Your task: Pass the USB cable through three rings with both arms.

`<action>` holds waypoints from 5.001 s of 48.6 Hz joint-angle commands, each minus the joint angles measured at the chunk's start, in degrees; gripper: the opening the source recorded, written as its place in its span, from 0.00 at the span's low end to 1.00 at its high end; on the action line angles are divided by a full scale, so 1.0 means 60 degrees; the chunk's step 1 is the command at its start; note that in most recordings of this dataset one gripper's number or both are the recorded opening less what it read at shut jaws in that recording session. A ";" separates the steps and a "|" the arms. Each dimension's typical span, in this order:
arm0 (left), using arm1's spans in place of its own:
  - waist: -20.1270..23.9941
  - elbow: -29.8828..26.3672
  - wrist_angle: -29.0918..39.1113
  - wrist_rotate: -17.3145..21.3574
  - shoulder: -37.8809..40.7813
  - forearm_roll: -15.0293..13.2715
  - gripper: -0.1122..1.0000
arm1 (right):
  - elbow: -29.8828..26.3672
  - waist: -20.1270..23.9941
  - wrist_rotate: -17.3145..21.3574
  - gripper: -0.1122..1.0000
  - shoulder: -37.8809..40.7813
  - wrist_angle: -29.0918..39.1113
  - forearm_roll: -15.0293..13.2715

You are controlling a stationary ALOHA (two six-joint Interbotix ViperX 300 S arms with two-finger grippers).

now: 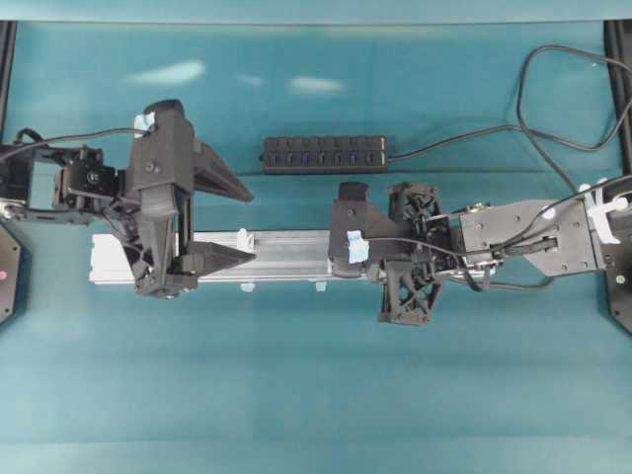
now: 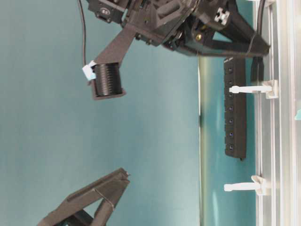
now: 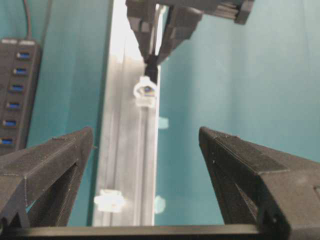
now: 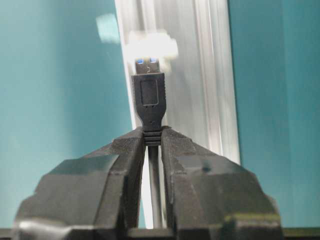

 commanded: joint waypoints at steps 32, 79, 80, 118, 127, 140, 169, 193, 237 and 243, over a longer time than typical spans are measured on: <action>0.0000 0.0161 -0.0103 -0.0029 -0.0059 0.0015 0.95 | -0.0117 -0.0264 -0.0088 0.05 -0.0073 -0.0498 -0.0029; -0.0073 -0.0366 -0.2959 0.0073 0.4014 0.0015 0.95 | 0.0308 -0.0220 0.0029 0.05 0.0000 -0.2007 0.0059; -0.0059 -0.0439 -0.2974 0.0088 0.4102 0.0015 0.95 | 0.0308 -0.0205 0.0029 0.05 0.0000 -0.2036 0.0059; 0.0044 -0.1099 -0.3208 0.0015 0.5112 0.0015 0.93 | 0.0293 -0.0220 0.0044 0.05 0.0000 -0.2402 0.0073; 0.0073 -0.1099 -0.3208 0.0015 0.5127 0.0015 0.85 | 0.0293 -0.0220 0.0044 0.05 0.0000 -0.2402 0.0088; 0.0029 -0.1172 -0.3208 0.0205 0.5171 0.0015 0.52 | 0.0293 -0.0205 0.0044 0.05 0.0000 -0.2402 0.0103; -0.0044 -0.1157 -0.3105 0.0396 0.5098 0.0029 0.29 | 0.0322 -0.0073 0.0029 0.05 0.0000 -0.2358 0.0103; -0.0044 -0.0908 -0.2695 0.0454 0.4702 0.0029 0.29 | 0.0615 -0.0073 0.0059 0.60 -0.0703 -0.2300 0.0146; -0.0044 -0.1040 -0.0659 0.0425 0.3003 0.0029 0.29 | -0.0659 -0.0410 -0.0015 0.85 -0.0352 -0.2373 0.0073; -0.0044 -0.1055 -0.0674 0.0410 0.2974 0.0029 0.29 | -0.0659 -0.0381 -0.0044 0.85 -0.0176 -0.2388 0.0088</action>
